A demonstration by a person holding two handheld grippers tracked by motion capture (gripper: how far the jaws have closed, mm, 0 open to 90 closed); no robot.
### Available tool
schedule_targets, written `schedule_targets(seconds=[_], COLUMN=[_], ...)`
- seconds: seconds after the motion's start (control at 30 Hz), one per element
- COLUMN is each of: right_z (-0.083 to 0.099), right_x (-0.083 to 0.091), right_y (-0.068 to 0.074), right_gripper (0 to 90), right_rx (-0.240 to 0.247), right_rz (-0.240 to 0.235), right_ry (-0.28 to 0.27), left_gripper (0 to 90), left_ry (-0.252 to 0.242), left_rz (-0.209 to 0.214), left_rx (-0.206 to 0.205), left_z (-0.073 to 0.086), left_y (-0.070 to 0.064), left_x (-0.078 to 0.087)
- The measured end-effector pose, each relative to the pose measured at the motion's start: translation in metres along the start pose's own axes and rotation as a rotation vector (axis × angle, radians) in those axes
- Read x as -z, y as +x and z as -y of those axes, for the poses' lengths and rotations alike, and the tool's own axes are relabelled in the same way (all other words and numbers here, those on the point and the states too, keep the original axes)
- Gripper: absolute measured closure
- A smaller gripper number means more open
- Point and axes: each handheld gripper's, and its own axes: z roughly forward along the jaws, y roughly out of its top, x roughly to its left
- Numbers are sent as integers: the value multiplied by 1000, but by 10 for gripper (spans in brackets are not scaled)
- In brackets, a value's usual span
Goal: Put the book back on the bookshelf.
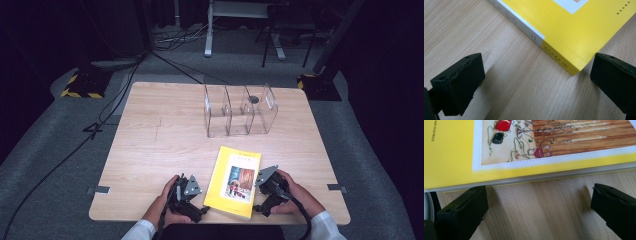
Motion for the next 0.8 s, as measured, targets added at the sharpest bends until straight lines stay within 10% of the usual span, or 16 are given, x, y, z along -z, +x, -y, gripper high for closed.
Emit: schedule_targets(seconds=[0.8], right_z=[12], right_x=[15], right_y=[2], right_gripper=[177], right_rx=[-10], right_rz=[-85], right_ry=[-224], left_gripper=[5], left_ry=[-5], left_rz=[-5], left_rx=[3], left_z=[0], left_y=[-4], left_x=[-1])
